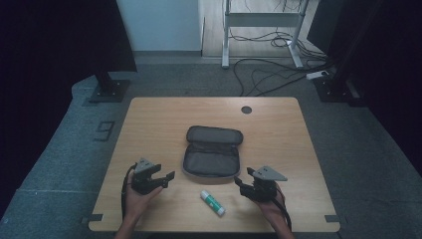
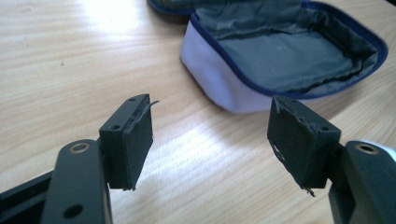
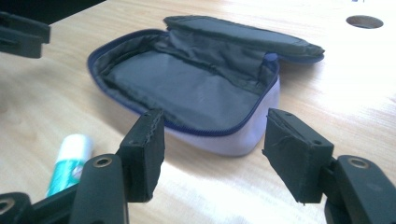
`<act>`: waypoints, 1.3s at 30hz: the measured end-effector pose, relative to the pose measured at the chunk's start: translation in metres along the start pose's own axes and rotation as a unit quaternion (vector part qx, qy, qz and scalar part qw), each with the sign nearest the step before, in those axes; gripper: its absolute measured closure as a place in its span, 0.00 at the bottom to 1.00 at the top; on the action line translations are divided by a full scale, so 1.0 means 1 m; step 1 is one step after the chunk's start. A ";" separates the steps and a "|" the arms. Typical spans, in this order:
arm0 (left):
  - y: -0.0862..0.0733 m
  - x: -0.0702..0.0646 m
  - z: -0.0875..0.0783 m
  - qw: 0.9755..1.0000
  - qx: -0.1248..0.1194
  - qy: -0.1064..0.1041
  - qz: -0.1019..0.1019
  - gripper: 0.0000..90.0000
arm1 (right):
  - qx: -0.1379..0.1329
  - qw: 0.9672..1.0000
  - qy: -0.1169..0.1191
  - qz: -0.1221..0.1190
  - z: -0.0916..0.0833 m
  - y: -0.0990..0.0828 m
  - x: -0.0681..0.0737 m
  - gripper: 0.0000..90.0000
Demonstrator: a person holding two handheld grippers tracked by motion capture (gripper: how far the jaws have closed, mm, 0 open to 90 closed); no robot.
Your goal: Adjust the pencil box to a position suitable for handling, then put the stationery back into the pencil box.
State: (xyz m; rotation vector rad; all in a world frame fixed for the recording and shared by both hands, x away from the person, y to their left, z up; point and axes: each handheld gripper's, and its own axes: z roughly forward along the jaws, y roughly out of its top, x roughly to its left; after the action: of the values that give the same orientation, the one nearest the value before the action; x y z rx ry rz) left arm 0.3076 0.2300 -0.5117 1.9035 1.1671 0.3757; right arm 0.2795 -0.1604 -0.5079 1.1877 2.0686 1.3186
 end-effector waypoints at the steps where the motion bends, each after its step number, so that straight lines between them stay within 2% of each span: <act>1: 0.000 0.000 0.000 1.000 0.000 0.000 0.000 0.35 | 0.000 1.000 0.001 -0.002 -0.002 -0.001 0.001 0.41; 6: -0.010 0.004 0.001 1.000 -0.001 0.000 -0.011 0.35 | 0.000 1.000 0.005 -0.009 -0.009 -0.005 0.005 0.41; 11: -0.016 0.007 0.003 1.000 0.007 0.000 -0.013 0.34 | -0.002 1.000 0.014 -0.012 -0.012 -0.006 0.011 0.43; 14: -0.021 0.009 0.007 1.000 0.018 0.002 -0.013 0.35 | 0.011 0.999 0.030 -0.017 -0.010 -0.009 0.016 0.45; 21: -0.025 0.008 0.012 0.999 0.030 0.009 -0.004 0.35 | 0.017 0.998 0.046 -0.028 -0.006 -0.009 0.030 0.45; 22: -0.027 0.009 0.014 0.999 0.037 0.025 0.005 0.35 | 0.019 0.998 0.053 -0.033 -0.005 -0.009 0.035 0.46; 23: -0.027 0.009 0.014 0.999 0.037 0.025 0.005 0.35 | 0.019 0.998 0.053 -0.033 -0.005 -0.009 0.035 0.46; 24: -0.029 0.008 0.015 0.998 0.045 0.034 0.015 0.35 | 0.022 0.997 0.056 -0.042 -0.004 -0.008 0.040 0.46; 30: -0.028 0.009 0.017 0.998 0.048 0.032 0.012 0.35 | 0.023 0.996 0.066 -0.046 -0.002 -0.009 0.048 0.48; 34: -0.029 0.009 0.017 0.998 0.053 0.034 0.012 0.35 | 0.038 0.994 0.084 -0.054 0.006 -0.014 0.060 0.49; 39: -0.030 0.008 0.016 0.998 0.054 0.036 0.011 0.35 | 0.047 0.993 0.091 -0.062 0.015 -0.016 0.069 0.50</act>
State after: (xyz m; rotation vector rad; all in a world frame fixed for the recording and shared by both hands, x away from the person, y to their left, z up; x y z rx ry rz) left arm 0.3049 0.2347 -0.5459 2.0126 1.2369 0.4022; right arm 0.2446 -0.0984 -0.5225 0.9902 2.3170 1.3261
